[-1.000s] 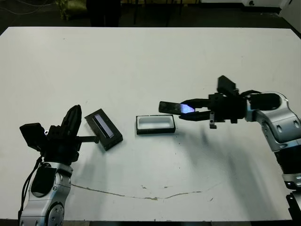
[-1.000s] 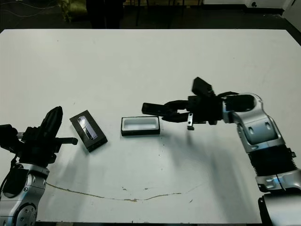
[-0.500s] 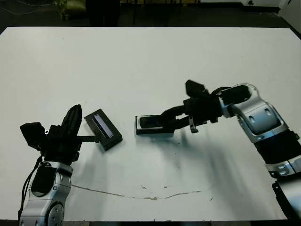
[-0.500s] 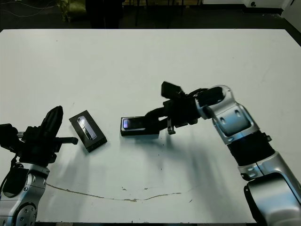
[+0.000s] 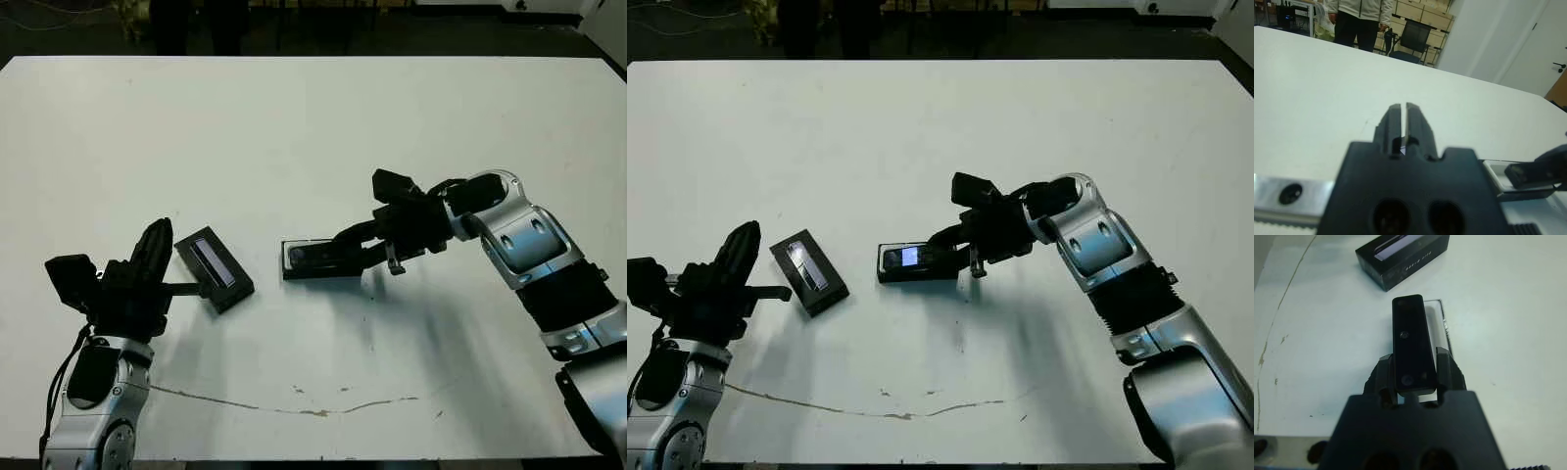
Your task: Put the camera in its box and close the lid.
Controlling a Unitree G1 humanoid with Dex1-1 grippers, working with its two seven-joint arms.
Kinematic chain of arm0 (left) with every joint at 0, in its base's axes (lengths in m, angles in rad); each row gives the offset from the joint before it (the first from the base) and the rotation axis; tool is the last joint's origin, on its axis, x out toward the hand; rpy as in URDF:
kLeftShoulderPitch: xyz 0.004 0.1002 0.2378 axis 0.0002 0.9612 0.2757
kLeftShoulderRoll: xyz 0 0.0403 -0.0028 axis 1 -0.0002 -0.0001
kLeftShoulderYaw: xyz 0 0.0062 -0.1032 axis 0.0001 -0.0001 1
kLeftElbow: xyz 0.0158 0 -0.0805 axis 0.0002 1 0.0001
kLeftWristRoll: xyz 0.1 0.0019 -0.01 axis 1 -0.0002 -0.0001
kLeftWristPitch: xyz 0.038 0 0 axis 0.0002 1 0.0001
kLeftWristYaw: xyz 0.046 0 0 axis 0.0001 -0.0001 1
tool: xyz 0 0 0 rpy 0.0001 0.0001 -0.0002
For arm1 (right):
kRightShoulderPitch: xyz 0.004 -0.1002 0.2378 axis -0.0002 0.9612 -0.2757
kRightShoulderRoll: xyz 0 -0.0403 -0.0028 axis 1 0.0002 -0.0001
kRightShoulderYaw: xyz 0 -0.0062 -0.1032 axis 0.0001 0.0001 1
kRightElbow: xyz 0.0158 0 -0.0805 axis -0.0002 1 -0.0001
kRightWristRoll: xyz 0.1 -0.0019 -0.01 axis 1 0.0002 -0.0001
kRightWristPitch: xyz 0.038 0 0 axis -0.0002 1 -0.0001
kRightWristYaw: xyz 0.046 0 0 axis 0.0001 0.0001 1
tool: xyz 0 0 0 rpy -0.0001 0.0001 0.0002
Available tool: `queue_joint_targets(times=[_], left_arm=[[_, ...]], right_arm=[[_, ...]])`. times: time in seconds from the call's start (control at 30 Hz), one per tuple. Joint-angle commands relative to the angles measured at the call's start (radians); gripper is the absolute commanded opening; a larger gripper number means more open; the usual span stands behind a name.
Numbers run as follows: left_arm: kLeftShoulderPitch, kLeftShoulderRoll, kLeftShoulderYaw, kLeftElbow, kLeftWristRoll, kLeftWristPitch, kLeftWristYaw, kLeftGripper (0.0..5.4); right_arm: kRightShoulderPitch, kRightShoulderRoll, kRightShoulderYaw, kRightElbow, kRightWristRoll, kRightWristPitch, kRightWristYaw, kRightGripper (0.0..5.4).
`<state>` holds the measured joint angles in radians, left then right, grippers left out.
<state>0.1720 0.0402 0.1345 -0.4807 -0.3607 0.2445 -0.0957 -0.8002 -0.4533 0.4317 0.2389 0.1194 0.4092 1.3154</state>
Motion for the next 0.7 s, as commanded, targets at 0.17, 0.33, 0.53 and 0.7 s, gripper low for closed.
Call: queue_joint_targets(times=[0.17,0.33,0.53,0.7], left_arm=[[0.01,0.004,0.004,0.025,0.0,0.01,0.001,0.0],[0.011,0.001,0.006,0.028,-0.004,0.005,-0.001,0.0],[0.015,0.002,0.005,0.031,-0.005,-0.003,-0.006,0.0],[0.015,-0.001,0.003,0.031,0.002,-0.006,-0.001,0.0]], right_arm=[[-0.012,-0.014,-0.032,-0.005,-0.012,-0.003,-0.016,0.64],[-0.011,-0.017,-0.025,-0.009,-0.019,0.004,-0.014,0.64],[-0.012,-0.019,-0.018,-0.015,-0.034,-0.003,-0.012,0.64],[0.003,-0.025,-0.005,-0.02,-0.079,-0.071,-0.032,0.64]])
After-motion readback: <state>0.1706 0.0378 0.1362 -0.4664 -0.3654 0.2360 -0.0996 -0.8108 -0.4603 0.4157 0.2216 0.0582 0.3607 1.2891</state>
